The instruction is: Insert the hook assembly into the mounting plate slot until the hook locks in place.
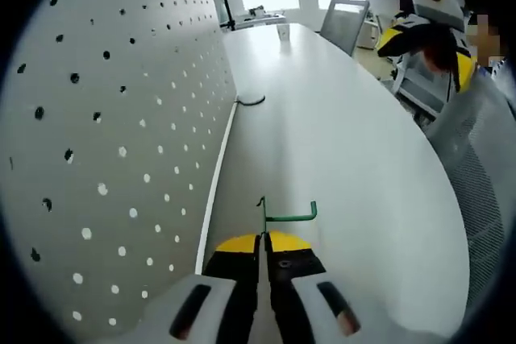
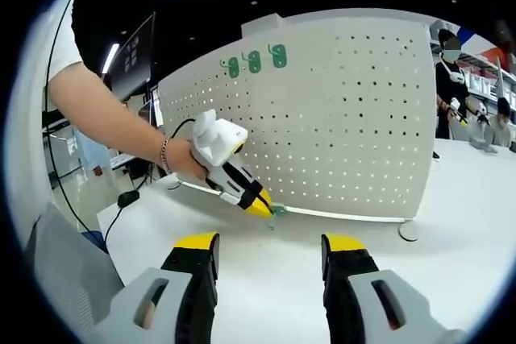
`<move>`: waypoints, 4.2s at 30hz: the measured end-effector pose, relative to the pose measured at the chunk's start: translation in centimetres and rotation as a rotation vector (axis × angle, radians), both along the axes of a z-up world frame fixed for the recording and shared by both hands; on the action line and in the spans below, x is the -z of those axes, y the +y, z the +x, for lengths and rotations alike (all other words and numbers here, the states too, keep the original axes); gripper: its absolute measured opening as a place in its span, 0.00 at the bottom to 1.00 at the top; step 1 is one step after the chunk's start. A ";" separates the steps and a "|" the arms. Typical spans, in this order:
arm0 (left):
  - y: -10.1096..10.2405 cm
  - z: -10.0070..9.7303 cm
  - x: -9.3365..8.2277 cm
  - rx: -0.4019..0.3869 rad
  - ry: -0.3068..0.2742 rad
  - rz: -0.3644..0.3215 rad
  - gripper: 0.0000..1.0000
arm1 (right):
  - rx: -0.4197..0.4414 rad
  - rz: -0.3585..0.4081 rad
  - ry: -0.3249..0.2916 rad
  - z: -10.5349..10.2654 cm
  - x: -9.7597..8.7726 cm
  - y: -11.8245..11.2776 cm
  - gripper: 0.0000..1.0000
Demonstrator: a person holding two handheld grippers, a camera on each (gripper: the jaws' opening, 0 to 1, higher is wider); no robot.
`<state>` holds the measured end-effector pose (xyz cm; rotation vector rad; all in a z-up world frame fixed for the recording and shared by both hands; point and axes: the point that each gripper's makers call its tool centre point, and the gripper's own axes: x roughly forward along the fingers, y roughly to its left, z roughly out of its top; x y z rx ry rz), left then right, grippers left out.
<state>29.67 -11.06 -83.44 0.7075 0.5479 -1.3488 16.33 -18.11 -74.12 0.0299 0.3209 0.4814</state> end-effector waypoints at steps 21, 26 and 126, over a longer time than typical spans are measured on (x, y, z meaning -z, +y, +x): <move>0.7 -0.6 -6.8 -0.121 -0.043 -0.243 0.03 | -0.007 0.002 -0.029 0.2 -1.0 0.2 0.49; 1.1 -0.7 -8.7 -0.157 -0.064 -0.307 0.03 | -0.007 0.005 -0.033 0.2 -1.1 0.2 0.49; 12.2 -6.4 -21.6 -0.590 -0.205 -0.844 0.03 | -0.238 0.222 -0.295 2.2 -12.3 9.1 0.45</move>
